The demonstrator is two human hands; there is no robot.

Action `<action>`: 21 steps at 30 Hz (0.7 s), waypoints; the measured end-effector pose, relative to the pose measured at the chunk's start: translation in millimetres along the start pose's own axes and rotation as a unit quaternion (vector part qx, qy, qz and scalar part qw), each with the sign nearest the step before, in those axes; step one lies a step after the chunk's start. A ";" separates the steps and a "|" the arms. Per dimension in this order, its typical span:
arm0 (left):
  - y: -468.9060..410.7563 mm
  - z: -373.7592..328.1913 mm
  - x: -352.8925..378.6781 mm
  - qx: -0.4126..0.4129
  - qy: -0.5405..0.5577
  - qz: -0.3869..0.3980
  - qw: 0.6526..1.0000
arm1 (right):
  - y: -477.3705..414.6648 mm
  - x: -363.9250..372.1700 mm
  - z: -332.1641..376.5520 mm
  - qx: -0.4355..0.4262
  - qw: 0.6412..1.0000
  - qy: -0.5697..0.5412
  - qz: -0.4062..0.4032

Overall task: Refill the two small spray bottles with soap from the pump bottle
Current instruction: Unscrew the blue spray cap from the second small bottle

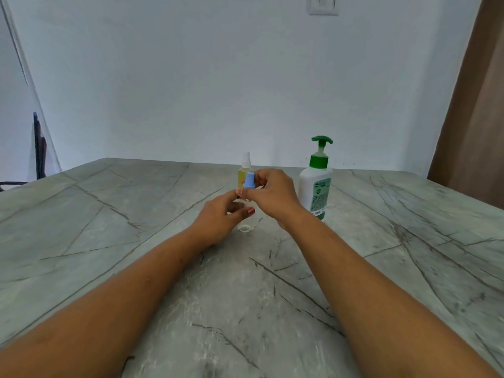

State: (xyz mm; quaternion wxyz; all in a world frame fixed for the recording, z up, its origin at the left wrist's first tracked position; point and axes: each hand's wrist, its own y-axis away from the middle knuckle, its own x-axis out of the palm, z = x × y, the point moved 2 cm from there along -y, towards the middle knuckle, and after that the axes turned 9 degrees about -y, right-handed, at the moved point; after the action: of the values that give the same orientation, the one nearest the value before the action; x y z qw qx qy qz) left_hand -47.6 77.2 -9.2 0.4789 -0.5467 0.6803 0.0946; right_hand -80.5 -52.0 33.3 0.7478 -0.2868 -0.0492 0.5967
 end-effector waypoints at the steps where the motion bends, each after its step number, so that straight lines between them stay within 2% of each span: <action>1: -0.3 -0.1 0.1 -0.003 0.004 0.004 1.000 | -0.3 0.3 0.0 -0.001 1.000 0.000 0.001; 13: 0.4 -3.8 -1.0 -0.024 0.063 0.050 0.996 | -0.4 -1.9 0.2 -0.005 1.000 -0.005 0.030; 21: 3.7 -1.6 -3.9 -0.004 0.100 0.052 0.994 | -1.2 -8.3 -3.0 -0.002 0.998 -0.006 0.065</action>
State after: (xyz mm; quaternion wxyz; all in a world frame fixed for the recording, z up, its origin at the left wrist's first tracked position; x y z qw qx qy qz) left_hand -51.8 80.1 -6.9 0.4005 -0.5192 0.7520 0.0670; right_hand -80.6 -60.9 33.7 0.7067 -0.2872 -0.0358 0.6456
